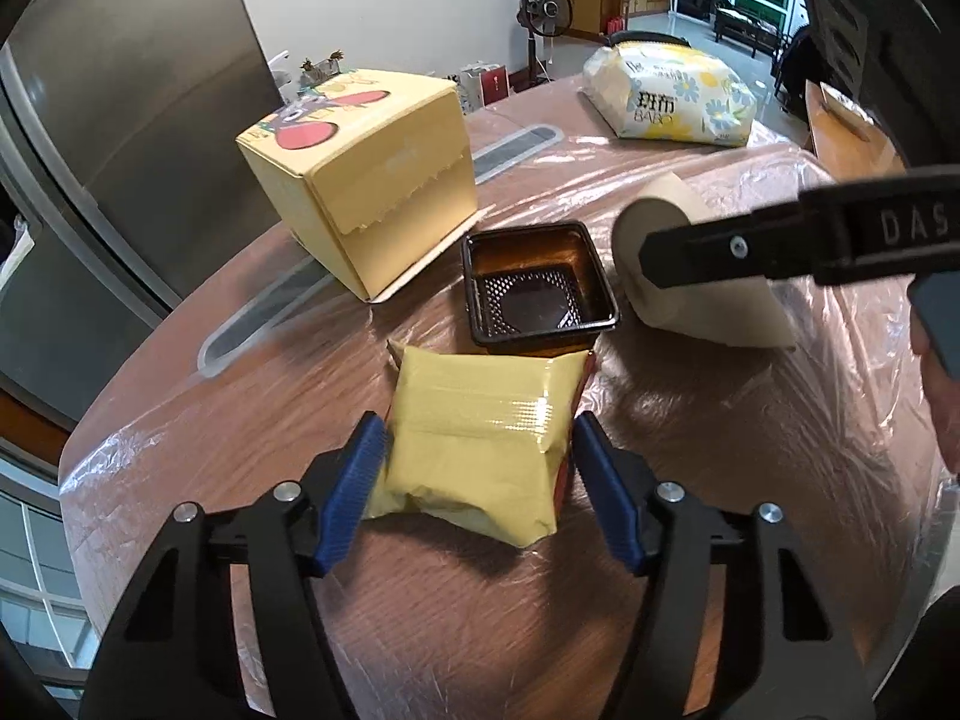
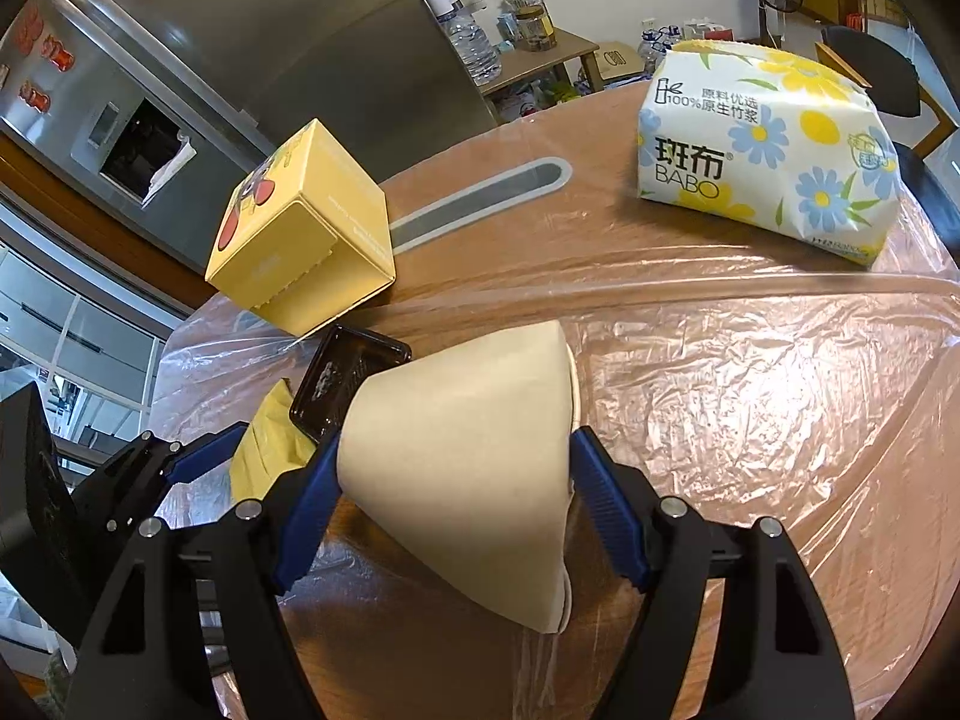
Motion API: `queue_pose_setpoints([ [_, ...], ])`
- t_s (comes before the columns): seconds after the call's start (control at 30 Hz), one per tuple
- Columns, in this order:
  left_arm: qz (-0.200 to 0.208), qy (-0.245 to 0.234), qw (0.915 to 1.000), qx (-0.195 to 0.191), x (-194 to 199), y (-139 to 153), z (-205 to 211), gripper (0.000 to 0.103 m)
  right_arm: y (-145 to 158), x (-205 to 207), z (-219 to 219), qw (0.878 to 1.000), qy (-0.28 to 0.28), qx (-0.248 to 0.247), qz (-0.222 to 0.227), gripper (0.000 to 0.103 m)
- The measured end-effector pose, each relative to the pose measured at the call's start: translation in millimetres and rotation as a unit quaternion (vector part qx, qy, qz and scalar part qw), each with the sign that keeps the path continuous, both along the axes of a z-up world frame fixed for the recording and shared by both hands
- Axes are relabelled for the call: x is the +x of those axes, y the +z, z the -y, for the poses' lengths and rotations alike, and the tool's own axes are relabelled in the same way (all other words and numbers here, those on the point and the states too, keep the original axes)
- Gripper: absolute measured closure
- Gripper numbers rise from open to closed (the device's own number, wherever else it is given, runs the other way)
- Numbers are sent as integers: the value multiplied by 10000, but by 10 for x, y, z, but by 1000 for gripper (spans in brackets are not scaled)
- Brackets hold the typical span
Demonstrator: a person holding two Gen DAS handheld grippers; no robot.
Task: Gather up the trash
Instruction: 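Grasp the yellow packet with the left tool while the right tool grasps the beige paper cone, then carry the yellow packet and paper cone down over the black bin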
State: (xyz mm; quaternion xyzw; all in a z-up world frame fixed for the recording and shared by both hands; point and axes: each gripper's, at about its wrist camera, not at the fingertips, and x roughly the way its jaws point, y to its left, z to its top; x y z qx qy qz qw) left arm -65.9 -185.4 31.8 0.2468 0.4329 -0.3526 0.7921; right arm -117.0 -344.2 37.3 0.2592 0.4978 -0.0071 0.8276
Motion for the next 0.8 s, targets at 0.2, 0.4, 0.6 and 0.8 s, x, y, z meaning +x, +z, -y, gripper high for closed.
queue_pose_setpoints([
  [0.2,45,-100,9999,62,-39,23,-3,30,16,-57,11,10000,8,-32,-2,29],
  [0.4,98,-57,9994,321,12,-75,30,8,18,-68,-17,9999,46,-134,-19,29],
  [0.6,-608,266,9978,-67,239,-144,-60,8,19,-45,-86,9996,112,-254,-34,29],
  [0.8,-527,237,9983,-60,179,-94,-70,30,8,-30,-105,9996,121,-244,-28,29],
])
